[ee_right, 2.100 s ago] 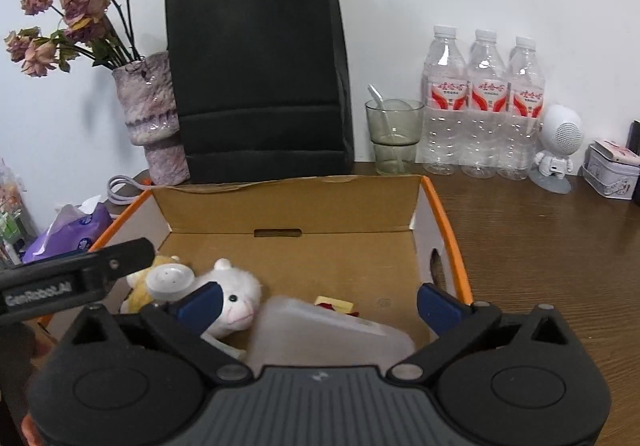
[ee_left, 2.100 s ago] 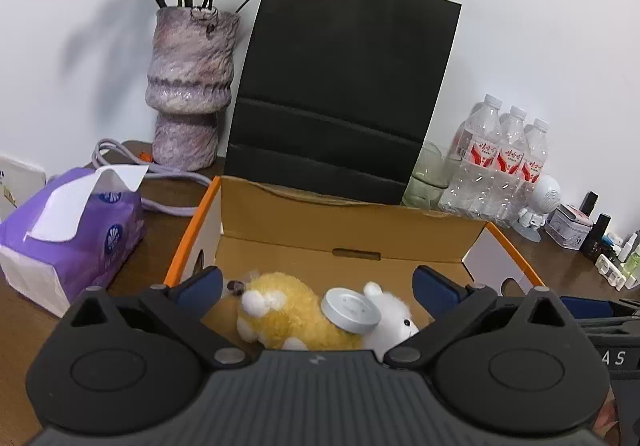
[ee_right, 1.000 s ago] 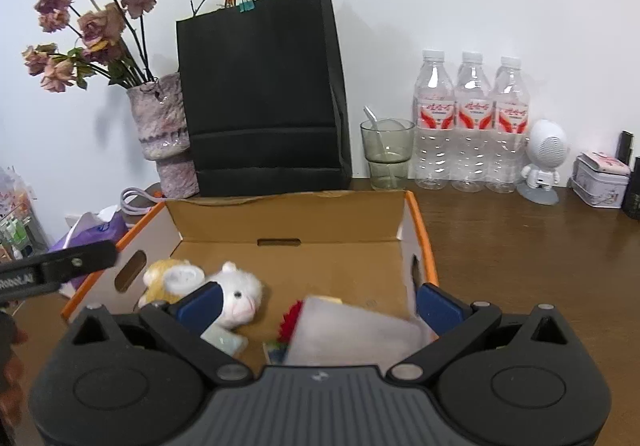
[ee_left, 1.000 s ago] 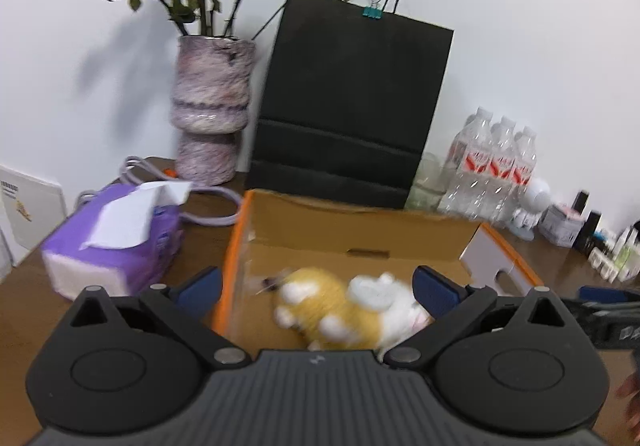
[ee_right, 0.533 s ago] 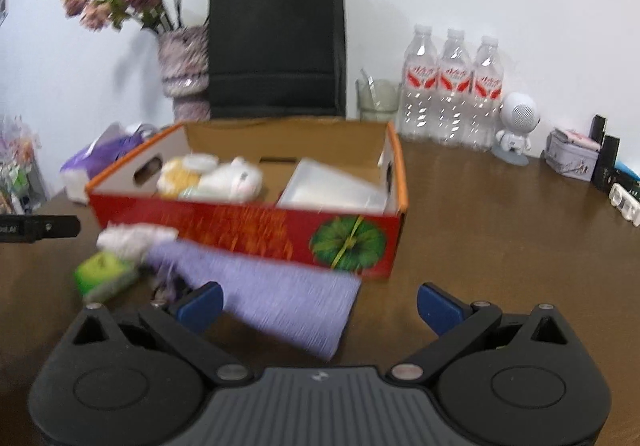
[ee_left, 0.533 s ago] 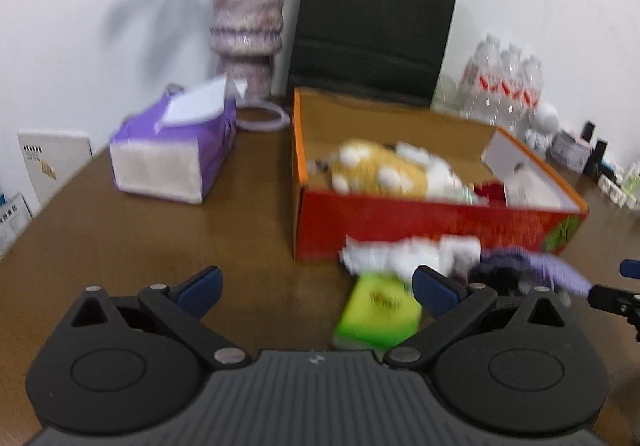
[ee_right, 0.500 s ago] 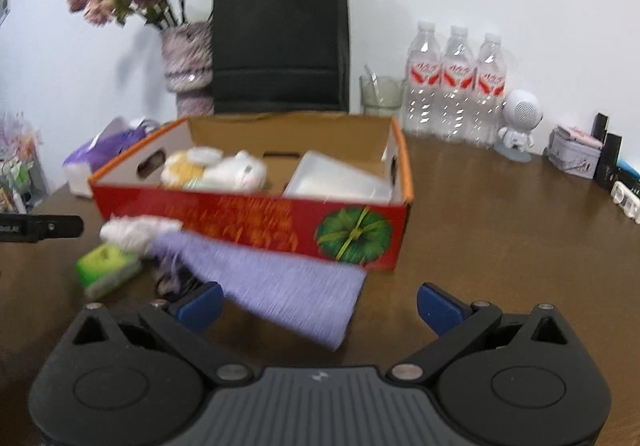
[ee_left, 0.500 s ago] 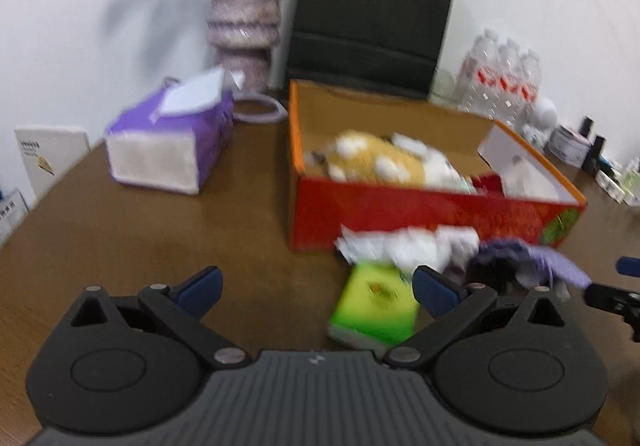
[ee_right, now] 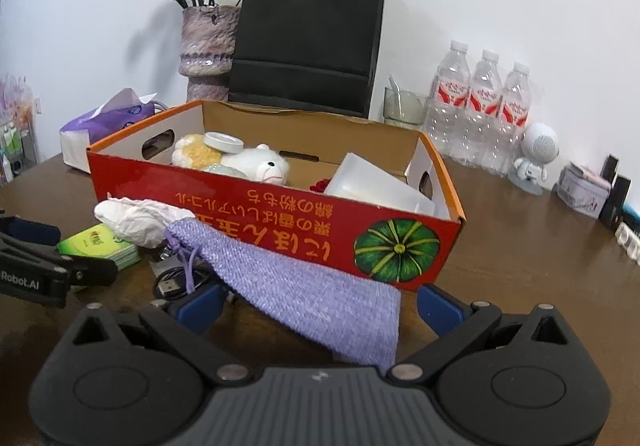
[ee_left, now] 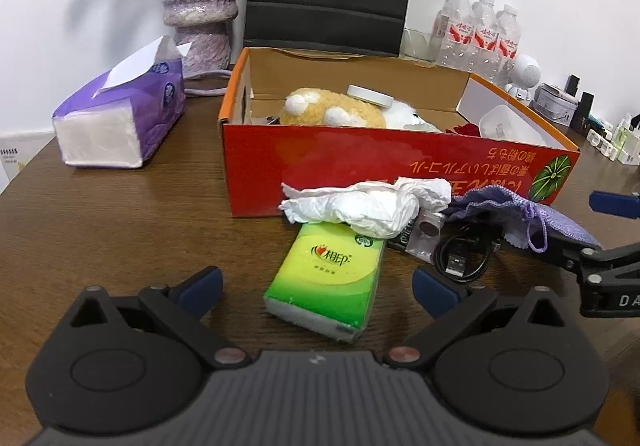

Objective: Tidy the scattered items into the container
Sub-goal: 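Close left tool on green tissue packet while right tool closes on purple cloth bag, then carry tissue packet and cloth bag into box and open both tools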

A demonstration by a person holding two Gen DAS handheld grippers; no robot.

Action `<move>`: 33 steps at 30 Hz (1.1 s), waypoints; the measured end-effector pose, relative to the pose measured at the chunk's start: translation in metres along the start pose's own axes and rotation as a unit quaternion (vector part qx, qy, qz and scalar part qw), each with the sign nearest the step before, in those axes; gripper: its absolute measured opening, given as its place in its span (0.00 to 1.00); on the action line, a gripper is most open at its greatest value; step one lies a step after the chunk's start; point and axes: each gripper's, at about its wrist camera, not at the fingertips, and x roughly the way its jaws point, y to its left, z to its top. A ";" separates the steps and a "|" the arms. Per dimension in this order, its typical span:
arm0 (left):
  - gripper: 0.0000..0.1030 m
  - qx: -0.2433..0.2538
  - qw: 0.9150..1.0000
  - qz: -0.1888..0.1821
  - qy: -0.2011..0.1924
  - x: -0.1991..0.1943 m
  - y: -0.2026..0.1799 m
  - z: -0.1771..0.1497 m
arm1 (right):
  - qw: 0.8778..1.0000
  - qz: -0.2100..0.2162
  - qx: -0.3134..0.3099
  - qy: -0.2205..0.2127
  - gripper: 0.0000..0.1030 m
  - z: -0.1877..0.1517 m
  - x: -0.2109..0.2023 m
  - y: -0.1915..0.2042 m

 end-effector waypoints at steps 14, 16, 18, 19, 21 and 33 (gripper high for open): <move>0.44 0.005 0.999 -0.011 -0.030 -0.010 0.001 -0.004 | 1.000 0.021 0.009 0.000 0.05 0.002 0.006 0.000; 0.44 0.004 0.999 -0.013 -0.034 -0.015 -0.001 -0.006 | 1.000 0.015 0.011 -0.009 0.04 0.001 0.000 -0.001; 0.44 0.000 0.999 -0.015 -0.036 -0.020 -0.001 -0.008 | 1.000 0.010 0.012 -0.019 0.02 0.001 -0.006 0.000; 0.44 -0.002 0.999 -0.015 -0.037 -0.023 -0.001 -0.010 | 1.000 0.008 0.013 -0.024 0.02 0.001 -0.009 0.000; 0.44 -0.005 0.999 -0.015 -0.039 -0.029 0.000 -0.013 | 0.999 0.004 0.014 -0.032 0.02 0.001 -0.015 0.000; 0.44 0.001 0.996 -0.021 -0.092 -0.078 0.000 -0.008 | 0.996 -0.010 0.017 -0.087 0.02 0.006 -0.055 0.001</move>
